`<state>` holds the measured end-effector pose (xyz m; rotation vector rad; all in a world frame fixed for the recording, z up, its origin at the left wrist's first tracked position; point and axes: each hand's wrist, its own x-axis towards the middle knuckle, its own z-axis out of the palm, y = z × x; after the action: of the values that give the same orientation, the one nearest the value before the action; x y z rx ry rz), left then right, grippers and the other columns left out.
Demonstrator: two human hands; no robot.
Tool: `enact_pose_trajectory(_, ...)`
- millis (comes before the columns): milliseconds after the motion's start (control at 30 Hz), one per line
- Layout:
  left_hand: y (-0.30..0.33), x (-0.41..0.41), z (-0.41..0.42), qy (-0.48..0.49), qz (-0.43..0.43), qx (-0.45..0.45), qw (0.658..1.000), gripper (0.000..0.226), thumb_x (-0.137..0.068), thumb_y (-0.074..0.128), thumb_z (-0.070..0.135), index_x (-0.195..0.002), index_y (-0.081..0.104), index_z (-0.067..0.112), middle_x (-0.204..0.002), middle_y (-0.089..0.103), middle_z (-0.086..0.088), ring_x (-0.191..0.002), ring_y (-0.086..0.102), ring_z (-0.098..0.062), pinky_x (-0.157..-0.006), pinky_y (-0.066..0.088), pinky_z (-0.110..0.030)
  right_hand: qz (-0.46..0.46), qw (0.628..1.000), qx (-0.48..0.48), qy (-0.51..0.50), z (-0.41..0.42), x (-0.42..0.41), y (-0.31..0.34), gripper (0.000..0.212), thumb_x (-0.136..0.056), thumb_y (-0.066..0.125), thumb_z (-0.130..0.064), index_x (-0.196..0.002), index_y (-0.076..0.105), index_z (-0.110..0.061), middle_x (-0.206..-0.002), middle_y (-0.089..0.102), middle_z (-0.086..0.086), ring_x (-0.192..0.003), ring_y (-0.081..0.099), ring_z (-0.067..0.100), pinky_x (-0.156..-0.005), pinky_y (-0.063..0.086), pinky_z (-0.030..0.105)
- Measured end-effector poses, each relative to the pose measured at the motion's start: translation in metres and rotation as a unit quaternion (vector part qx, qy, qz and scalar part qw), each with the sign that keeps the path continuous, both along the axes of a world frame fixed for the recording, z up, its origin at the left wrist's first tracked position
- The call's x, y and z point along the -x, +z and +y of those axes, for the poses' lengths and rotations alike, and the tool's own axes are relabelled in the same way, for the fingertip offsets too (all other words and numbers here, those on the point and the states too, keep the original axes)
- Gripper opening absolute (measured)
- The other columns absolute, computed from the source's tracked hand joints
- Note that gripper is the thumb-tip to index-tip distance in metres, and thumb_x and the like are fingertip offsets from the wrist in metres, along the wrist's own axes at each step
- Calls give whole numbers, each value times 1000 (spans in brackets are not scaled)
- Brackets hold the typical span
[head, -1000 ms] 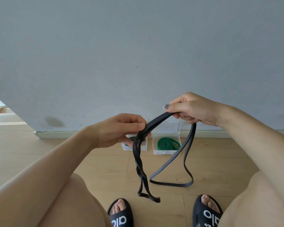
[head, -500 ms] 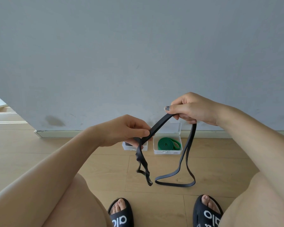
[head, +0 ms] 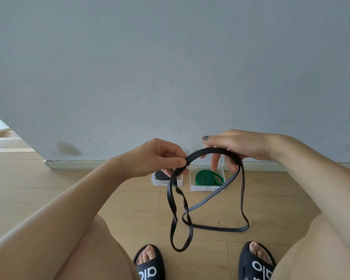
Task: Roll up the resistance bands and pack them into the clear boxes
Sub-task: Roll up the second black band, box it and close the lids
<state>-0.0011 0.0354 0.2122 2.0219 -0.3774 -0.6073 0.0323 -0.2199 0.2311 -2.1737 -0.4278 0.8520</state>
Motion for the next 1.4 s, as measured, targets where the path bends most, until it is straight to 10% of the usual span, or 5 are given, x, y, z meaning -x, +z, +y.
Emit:
enact_pose_trajectory(600,1,0,-6,-24,1,-36,999,18,-106,55,17,-110,71,9,-107,80,0,-106,74,-18,-104,53,-36,-119,992,-36,17,22,5,1,32,-90,69,-42,-74,71,-15,-64,37,9,-57,32,22,-52,26,32)
enact_pose_trajectory(767,5,6,-9,-36,-15,-107,993,20,-106,55,18,-108,73,11,-94,78,13,-84,69,1,-80,48,-12,-110,993,-31,11,18,4,1,36,-96,69,-34,-79,69,-3,-64,36,7,-50,29,14,-48,25,25)
enact_pose_trajectory(933,6,9,-6,-43,-50,-144,987,14,-104,56,21,-103,70,21,-100,79,12,-99,70,-24,-101,52,-51,-103,994,-36,2,14,3,4,36,-97,69,-31,-81,68,1,-58,35,1,-47,28,12,-47,24,22)
enact_pose_trajectory(1067,5,10,-8,-40,-70,-144,986,14,-100,59,13,-102,70,21,-99,79,14,-99,72,-12,-101,53,-46,-92,995,-38,-5,12,2,3,35,-97,69,-28,-82,67,3,-56,34,0,-46,27,13,-48,24,24)
enact_pose_trajectory(1400,3,7,-8,-24,-90,-127,988,17,-99,62,11,-104,75,22,-97,80,9,-100,75,-17,-101,54,-49,-31,998,-24,40,11,3,0,19,-102,55,-20,-109,73,-19,-92,79,2,-55,59,21,-59,49,34)
